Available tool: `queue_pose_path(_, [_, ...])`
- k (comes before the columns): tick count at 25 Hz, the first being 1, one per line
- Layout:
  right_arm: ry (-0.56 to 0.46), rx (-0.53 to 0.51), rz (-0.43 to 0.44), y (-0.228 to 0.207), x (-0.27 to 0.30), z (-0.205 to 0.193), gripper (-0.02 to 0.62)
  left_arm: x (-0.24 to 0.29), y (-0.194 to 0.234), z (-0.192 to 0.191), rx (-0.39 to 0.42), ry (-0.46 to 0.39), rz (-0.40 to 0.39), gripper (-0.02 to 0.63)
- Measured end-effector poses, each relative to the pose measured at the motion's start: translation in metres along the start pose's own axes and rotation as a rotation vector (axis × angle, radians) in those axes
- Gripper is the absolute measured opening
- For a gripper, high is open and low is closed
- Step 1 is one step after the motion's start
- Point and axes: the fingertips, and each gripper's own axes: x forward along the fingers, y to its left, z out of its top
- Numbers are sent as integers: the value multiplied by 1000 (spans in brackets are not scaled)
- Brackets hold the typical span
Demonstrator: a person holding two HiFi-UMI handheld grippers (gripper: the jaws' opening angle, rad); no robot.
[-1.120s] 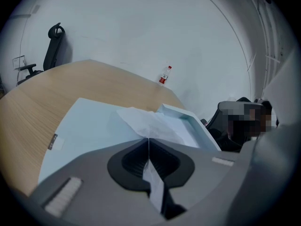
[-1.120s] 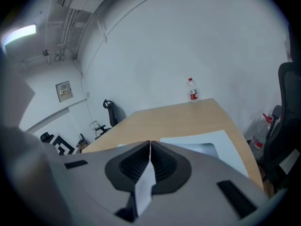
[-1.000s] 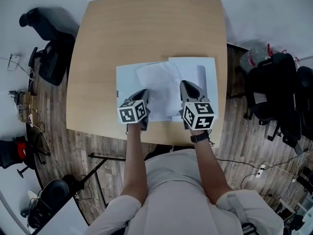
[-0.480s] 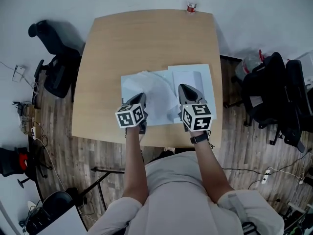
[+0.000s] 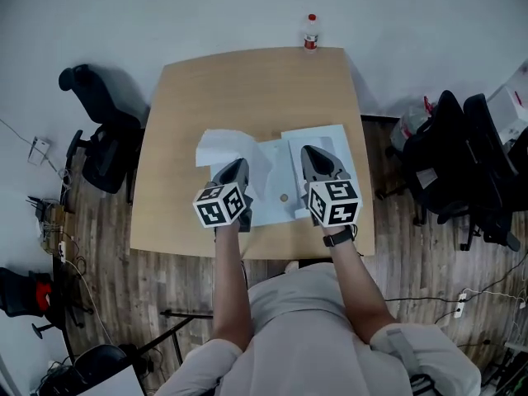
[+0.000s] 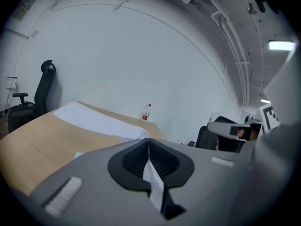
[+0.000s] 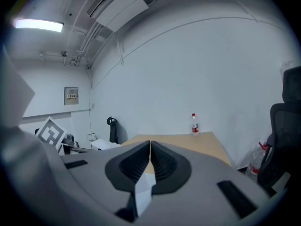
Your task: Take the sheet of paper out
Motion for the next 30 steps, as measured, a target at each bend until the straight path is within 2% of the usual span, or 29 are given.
queue_pose_path(2, [-26, -1, -10, -3, -7, 9, 15, -5, -17, 17, 33, -30, -24, 11])
queue_pose_path(5, [-61, -3, -28, -8, -18, 22, 14, -10, -38, 40, 126, -63, -21, 11])
queue_pose_path(9, [-106, -18, -50, -15, -32, 39, 14, -10, -63, 54, 199, -106, -25, 11])
queue_pose_path(20, [-195, -135, -90, -16, -51, 85, 14, -17, -107, 102, 253, -275, -47, 11])
queue_pose_path(24, [-225, -179, -112, -17, -54, 97, 14, -21, -112, 116, 273, -321, -37, 11])
queue_pose_path(30, [-237, -181, -127, -19, -53, 104, 14, -22, -106, 123, 287, -352, 1, 11])
